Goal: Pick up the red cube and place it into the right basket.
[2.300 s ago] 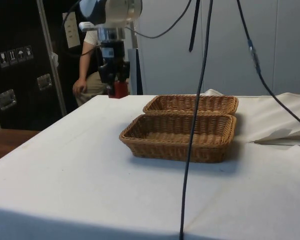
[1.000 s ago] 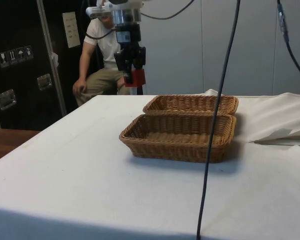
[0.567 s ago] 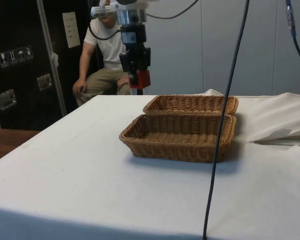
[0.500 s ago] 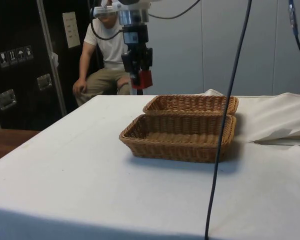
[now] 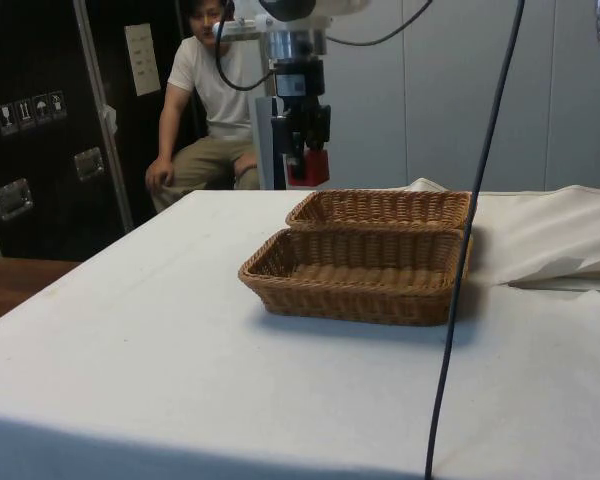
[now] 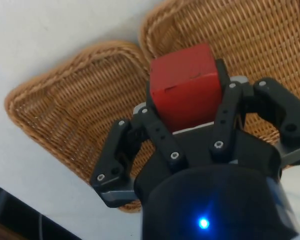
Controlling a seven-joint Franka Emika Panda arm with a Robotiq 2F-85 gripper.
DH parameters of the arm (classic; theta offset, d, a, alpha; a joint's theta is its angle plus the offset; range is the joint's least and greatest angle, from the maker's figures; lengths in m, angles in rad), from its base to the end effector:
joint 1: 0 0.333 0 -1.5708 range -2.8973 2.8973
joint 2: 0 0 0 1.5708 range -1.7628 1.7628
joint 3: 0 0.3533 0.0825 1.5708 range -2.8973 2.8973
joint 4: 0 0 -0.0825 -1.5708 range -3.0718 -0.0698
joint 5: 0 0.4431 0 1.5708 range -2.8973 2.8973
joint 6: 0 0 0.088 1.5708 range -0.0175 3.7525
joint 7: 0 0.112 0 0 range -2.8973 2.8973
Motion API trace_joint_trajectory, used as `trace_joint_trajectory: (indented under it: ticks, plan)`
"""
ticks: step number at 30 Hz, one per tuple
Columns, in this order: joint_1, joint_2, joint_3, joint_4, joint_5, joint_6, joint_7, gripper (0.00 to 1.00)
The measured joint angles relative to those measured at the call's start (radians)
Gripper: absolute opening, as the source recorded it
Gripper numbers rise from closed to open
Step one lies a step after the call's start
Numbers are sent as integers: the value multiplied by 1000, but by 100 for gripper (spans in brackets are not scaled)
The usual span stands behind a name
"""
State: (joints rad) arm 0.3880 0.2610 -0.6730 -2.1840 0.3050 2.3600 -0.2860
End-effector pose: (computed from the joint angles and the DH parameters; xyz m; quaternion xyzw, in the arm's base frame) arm 0.5786 -0.1627 0.2804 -0.9945 0.1014 -0.0012 0.0259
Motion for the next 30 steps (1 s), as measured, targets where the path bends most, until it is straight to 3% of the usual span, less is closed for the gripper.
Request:
trace_joint_trajectory:
  ticks: [13,30]
  plan:
    - [-13,-46,-13,-116,0,87,-51,3]
    - [-30,-22,-13,-181,10,162,-91,3]
